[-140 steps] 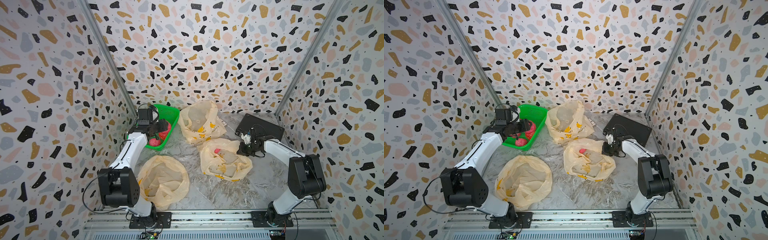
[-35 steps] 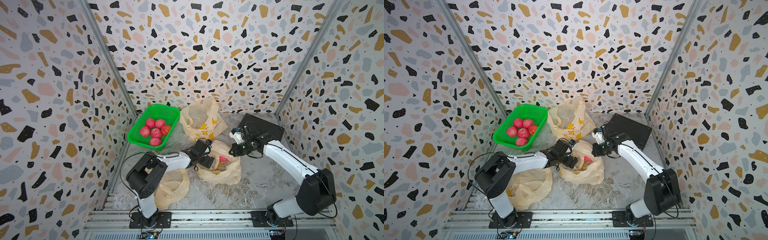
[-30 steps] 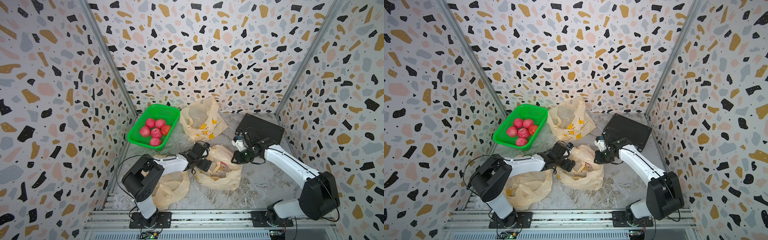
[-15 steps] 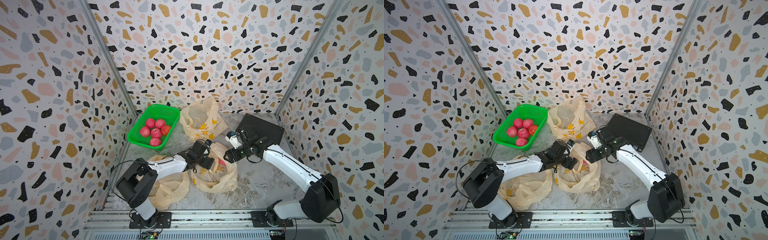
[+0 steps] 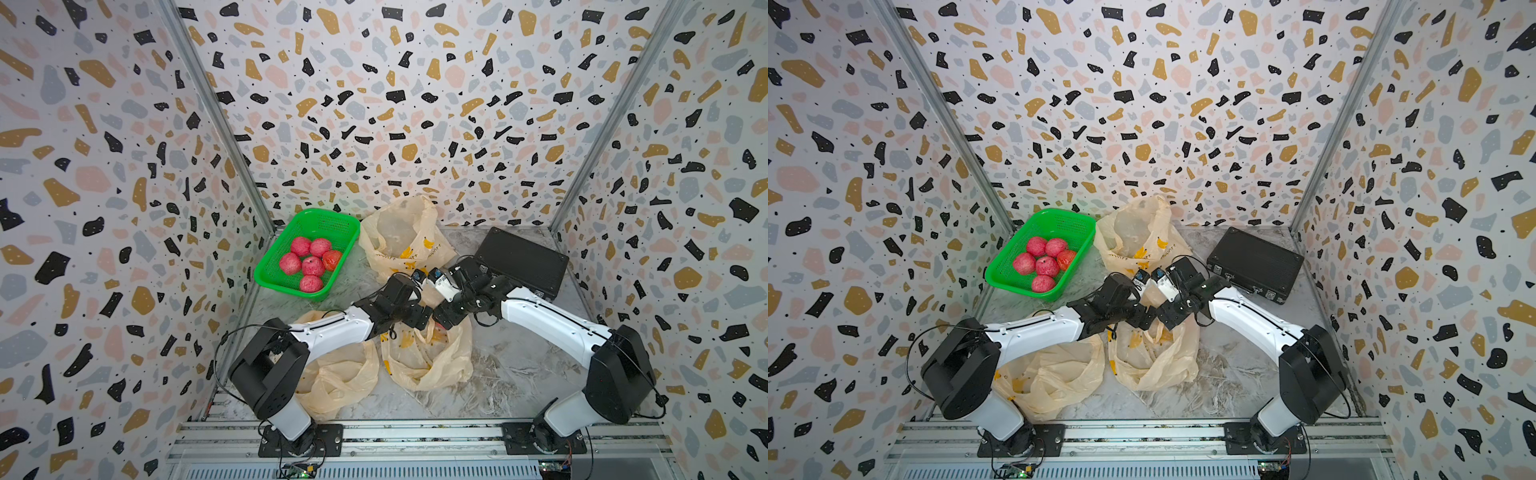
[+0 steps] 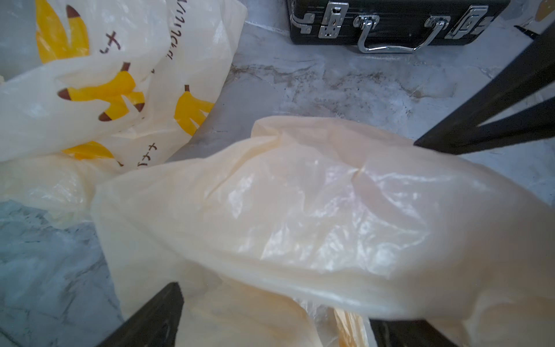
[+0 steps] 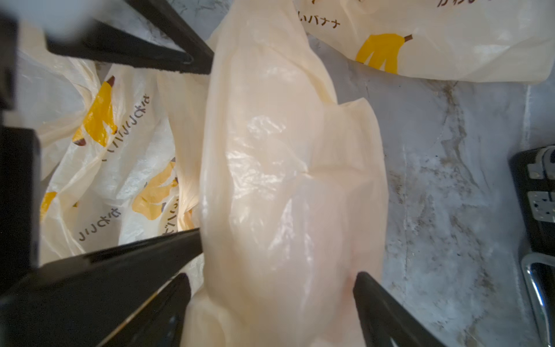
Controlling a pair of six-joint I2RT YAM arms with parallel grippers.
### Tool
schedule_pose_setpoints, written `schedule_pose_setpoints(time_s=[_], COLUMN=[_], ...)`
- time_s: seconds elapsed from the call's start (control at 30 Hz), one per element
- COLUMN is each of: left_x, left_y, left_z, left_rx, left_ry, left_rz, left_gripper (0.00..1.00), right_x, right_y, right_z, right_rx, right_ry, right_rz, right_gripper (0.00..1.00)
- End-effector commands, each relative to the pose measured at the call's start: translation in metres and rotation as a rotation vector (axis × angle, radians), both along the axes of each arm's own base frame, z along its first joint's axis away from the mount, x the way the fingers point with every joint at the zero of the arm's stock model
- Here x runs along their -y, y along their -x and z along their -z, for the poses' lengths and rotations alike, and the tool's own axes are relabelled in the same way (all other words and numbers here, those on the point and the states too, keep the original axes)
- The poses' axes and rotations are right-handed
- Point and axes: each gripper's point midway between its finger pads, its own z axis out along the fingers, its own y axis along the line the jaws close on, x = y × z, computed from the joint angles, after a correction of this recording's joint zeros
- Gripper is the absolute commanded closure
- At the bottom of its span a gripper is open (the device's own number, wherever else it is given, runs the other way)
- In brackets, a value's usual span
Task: Untie the knot of a plastic bag & take out the apple
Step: Adjust the plastic bag at the center of the board.
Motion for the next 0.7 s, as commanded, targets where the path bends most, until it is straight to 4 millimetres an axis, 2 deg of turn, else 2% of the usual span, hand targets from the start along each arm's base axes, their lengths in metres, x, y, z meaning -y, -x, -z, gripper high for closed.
schedule_pose_setpoints(time_s=[0.0, 0.1, 0.13, 0.2, 0.3, 0.4, 0.57, 0.67], left_x=[0.016, 0.019, 0.020, 0.020, 0.021, 0.019, 0.017, 0.016], left_y=[-0.010, -0.012, -0.013, -0.014, -0.013, -0.013, -0.008, -0.003], left_z=[-0.018, -0.015, -0.016, -0.019, -0.024, -0.028, -0.027, -0.024], left_rx=[0.044, 0.038, 0.044, 0.054, 0.066, 0.080, 0.074, 0.065], left_ry=[0.055, 0.051, 0.055, 0.071, 0.081, 0.083, 0.093, 0.101], left_rz=[0.017, 0.023, 0.023, 0.021, 0.025, 0.023, 0.031, 0.037], left_gripper=[0.05, 0.05, 0.05, 0.05, 0.05, 0.05, 0.05, 0.05], right_x=[0.012, 0.008, 0.006, 0.006, 0.008, 0.010, 0.014, 0.017], right_y=[-0.006, 0.006, 0.007, 0.005, -0.007, -0.021, -0.047, -0.057], right_z=[-0.044, -0.065, -0.067, -0.050, -0.011, 0.013, 0.011, 0.013], right_rx=[0.110, 0.103, 0.096, 0.063, 0.047, 0.066, 0.095, 0.085], right_ry=[0.001, -0.053, -0.065, -0.030, 0.047, 0.092, 0.054, 0.038], right_rz=[0.025, -0.008, -0.013, -0.013, 0.004, 0.019, 0.092, 0.116], right_gripper=[0.12, 0.12, 0.10, 0.10, 0.10, 0.10, 0.15, 0.22])
